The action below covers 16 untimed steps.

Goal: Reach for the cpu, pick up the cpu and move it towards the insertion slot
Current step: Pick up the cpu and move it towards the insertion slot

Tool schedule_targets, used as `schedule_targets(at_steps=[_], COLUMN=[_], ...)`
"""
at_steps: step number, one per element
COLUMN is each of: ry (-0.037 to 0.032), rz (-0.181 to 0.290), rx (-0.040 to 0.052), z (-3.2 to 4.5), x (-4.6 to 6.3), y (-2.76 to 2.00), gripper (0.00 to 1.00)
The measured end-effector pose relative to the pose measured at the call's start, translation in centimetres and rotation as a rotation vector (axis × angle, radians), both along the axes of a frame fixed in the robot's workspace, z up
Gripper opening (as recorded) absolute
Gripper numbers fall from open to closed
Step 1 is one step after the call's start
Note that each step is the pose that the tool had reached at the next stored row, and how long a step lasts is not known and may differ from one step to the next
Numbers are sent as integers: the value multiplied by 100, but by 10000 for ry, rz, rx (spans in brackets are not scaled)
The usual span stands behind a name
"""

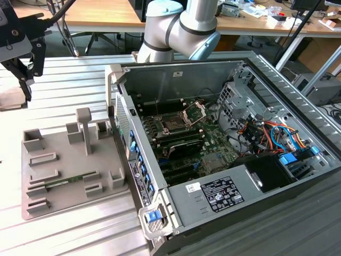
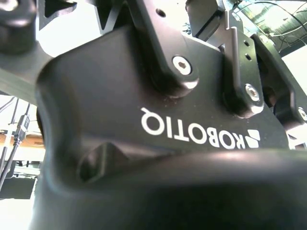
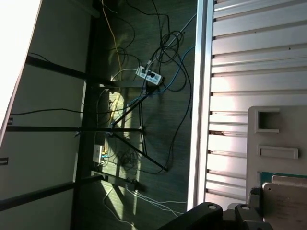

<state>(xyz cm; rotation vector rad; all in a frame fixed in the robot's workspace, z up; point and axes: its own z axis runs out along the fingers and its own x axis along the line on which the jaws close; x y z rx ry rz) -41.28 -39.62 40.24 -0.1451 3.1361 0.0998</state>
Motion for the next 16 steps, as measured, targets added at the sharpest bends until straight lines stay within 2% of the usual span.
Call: schedule_targets(at_steps=[16], ry=[0], rz=[0], rx=[0], z=[34], x=[0], y=[0], gripper=[54])
